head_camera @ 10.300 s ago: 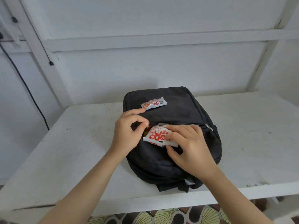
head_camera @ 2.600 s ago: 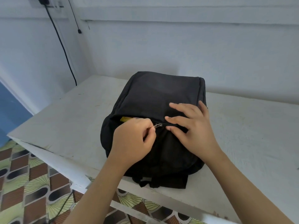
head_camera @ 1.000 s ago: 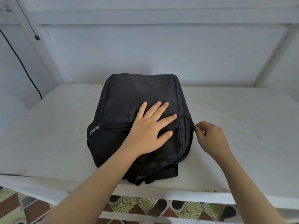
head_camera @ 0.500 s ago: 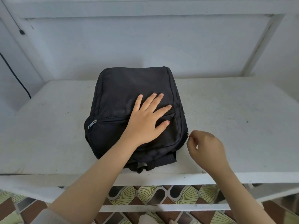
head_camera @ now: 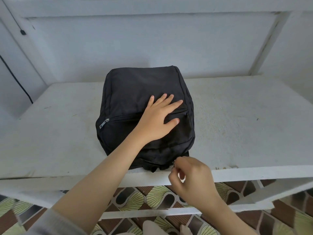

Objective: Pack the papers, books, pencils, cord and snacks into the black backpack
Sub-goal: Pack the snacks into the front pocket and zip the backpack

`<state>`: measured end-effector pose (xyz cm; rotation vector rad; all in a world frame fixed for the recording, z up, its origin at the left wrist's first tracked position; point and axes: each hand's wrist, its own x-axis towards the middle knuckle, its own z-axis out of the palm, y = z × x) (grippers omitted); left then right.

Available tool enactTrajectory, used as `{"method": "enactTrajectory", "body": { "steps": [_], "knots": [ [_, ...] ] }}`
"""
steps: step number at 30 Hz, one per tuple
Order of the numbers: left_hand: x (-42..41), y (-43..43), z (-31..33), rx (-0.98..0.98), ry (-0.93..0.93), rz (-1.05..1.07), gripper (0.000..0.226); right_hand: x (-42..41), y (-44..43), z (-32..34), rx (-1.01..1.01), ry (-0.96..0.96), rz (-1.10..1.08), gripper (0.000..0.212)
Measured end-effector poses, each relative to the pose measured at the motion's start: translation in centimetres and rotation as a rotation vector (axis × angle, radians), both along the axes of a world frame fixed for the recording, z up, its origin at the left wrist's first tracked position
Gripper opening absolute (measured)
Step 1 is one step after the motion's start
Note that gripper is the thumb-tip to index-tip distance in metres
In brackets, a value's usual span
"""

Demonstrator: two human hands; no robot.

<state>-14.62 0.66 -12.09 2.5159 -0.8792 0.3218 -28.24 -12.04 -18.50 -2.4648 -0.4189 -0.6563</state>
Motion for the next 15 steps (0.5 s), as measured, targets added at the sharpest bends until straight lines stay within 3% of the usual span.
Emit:
{"method": "enactTrajectory", "body": {
  "steps": [3, 6, 11, 15],
  "knots": [
    [-3.2, 1.6, 0.5, -0.343, 0.082, -0.018, 0.036, -0.4, 0.9, -0.5, 0.084, 0.004, -0.077, 0.022],
    [-7.0, 3.6, -0.6, -0.41, -0.174, 0.036, 0.014, -0.9, 1.5, -1.2, 0.13, -0.019, -0.165, 0.026],
    [-12.3, 5.2, -4.4, -0.318, -0.22, -0.116, 0.014, -1.7, 1.6, -1.9, 0.161, -0.085, -0.116, 0.025],
    [-13.5, 4.2, -6.8, -0.121, -0.139, 0.078, 0.032, -1.8, 0.2, -1.5, 0.275, -0.118, -0.152, 0.022]
  ]
}}
